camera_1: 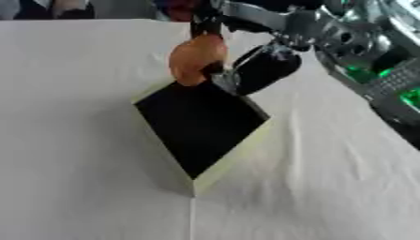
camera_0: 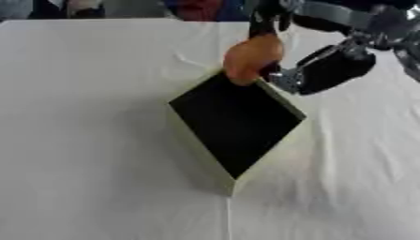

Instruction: Pick up objects on the table and place them in the box.

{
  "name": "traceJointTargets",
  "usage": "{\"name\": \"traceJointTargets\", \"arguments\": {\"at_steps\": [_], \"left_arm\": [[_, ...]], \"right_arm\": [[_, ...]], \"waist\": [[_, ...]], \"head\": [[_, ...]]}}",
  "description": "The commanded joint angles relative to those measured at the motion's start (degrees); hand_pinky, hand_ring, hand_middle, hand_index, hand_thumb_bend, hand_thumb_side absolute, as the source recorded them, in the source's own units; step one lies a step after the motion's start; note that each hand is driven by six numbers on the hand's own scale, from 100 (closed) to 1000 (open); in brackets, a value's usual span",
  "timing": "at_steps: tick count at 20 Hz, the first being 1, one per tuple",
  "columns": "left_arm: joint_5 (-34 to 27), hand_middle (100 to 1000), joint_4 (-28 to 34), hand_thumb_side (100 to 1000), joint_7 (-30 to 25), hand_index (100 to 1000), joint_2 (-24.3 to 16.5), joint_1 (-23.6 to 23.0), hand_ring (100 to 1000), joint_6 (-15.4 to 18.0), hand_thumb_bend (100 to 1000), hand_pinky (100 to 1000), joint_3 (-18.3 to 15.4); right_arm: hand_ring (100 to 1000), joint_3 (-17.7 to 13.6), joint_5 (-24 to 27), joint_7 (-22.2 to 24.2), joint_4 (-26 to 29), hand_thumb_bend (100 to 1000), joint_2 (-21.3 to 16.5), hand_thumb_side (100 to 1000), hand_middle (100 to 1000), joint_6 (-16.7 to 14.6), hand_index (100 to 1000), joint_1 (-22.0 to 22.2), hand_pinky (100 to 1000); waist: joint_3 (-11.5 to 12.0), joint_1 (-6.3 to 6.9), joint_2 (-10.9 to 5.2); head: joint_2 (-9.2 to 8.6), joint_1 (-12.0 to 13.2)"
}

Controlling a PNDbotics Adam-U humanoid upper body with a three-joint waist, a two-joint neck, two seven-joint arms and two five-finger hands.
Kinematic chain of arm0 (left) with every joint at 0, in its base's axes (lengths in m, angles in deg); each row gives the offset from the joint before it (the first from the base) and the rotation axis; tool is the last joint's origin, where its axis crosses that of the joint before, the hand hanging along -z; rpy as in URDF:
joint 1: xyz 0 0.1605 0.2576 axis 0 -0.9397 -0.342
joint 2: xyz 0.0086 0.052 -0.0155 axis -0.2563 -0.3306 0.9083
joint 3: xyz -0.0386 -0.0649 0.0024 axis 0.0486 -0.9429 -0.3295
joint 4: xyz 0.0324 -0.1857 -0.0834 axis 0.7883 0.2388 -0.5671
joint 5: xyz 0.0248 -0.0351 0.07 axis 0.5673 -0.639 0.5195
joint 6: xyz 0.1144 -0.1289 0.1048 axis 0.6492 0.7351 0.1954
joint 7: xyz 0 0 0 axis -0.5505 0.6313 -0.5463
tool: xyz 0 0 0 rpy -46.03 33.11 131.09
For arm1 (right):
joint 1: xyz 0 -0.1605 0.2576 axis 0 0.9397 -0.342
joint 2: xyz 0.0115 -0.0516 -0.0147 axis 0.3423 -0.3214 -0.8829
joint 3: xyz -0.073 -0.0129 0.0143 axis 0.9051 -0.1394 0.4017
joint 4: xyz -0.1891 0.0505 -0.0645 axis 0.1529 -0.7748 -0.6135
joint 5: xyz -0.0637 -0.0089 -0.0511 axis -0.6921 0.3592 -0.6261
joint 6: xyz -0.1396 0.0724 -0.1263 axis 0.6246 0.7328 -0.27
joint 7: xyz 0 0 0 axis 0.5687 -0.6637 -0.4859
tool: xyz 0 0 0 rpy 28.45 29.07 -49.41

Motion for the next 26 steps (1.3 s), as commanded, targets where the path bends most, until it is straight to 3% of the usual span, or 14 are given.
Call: {"name": "traceJointTargets", "arguments": {"at_steps": [1,19,23,26], "left_arm": [[0.0,734,1.1,656,-0.5,779,-0.9,0.6,641,0.1,100,623,0.0],[-0.3,736,1.1,657,-1.1,776,-0.4,0.8,648,0.0,100,622,0.0],[-0.3,736,1.1,657,-1.1,776,-0.3,0.8,648,0.0,100,622,0.0],[-0.3,737,1.1,658,-1.1,776,-0.2,0.7,649,0.0,100,623,0.0]], "right_arm": [[687,0.2,-1.7,-1.0,-2.2,100,1.2,100,434,0.1,577,0.1,606],[690,4.4,-3.0,-0.7,-9.6,100,5.2,126,441,-3.1,579,5.3,590],[723,4.8,-3.8,0.2,-10.3,100,6.1,110,483,-4.2,625,5.2,616],[766,4.7,-5.0,1.1,-10.3,100,6.3,185,546,-5.4,686,4.9,686]], "waist": [[0.3,0.21,-0.80],[1.1,0.45,-0.35],[1.2,0.48,-0.39],[1.2,0.48,-0.41]], "head": [[0.44,-0.4],[0.23,-1.4],[0.20,-1.4],[0.24,-1.5]]}}
